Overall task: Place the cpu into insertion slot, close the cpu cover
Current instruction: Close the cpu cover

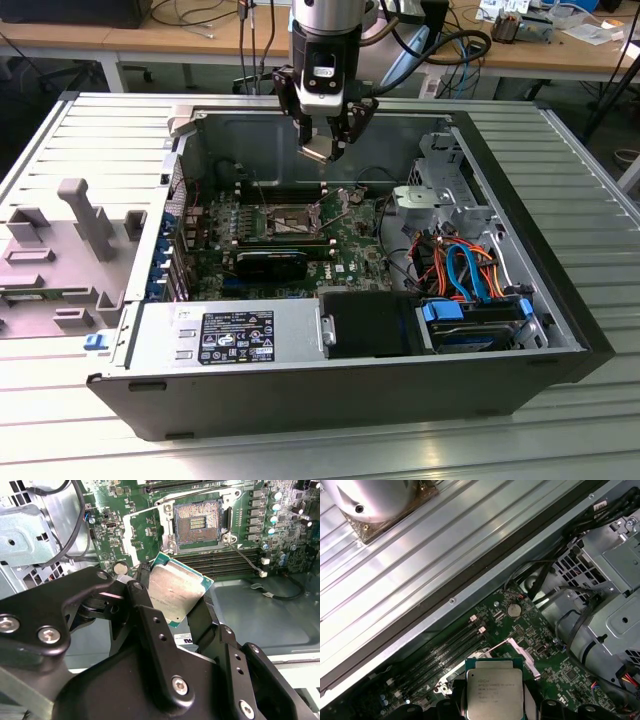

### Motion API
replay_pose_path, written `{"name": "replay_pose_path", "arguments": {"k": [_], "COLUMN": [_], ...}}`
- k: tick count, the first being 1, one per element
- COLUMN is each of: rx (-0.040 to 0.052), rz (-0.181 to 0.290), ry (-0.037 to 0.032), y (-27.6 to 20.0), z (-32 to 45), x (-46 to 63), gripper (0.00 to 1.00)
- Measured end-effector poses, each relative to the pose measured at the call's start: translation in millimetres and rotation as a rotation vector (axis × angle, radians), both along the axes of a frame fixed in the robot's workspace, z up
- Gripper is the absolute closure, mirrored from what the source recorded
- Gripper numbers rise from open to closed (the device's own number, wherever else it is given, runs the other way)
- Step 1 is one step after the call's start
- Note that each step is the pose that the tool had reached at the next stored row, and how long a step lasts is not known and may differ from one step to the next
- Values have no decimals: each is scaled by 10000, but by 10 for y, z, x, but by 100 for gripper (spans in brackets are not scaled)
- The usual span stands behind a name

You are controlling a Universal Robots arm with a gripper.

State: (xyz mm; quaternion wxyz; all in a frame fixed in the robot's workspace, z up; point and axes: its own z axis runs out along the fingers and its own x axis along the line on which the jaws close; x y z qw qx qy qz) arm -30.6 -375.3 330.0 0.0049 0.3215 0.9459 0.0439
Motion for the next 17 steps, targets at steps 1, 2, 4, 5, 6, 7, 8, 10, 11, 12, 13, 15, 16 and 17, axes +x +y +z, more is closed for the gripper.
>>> {"name": "replay_pose_path", "arguments": {"k": [1, 2, 4, 5, 6, 7, 8, 10, 11, 12, 13, 15, 16, 17], "rx": [0, 0, 0, 0, 0, 0, 0, -1, 0, 1, 0, -1, 0, -1], "rz": [-8, -18, -42, -52, -60, -77, -89, -113, -128, -141, -157, -184, -196, -209], "ry": [0, 0, 0, 0, 0, 0, 0, 1, 0, -1, 0, 0, 0, 0], "y": [0, 0, 0, 0, 0, 0, 0, 0, 0, 0, 0, 0, 0, 0], "z": [0, 0, 0, 0, 0, 0, 0, 0, -1, -1, -1, -1, -1, -1], "x": [0, 0, 0, 0, 0, 0, 0, 0, 0, 0, 0, 0, 0, 0], "gripper": [45, 45, 45, 45, 45, 45, 45, 45, 45, 45, 45, 45, 45, 45]}}
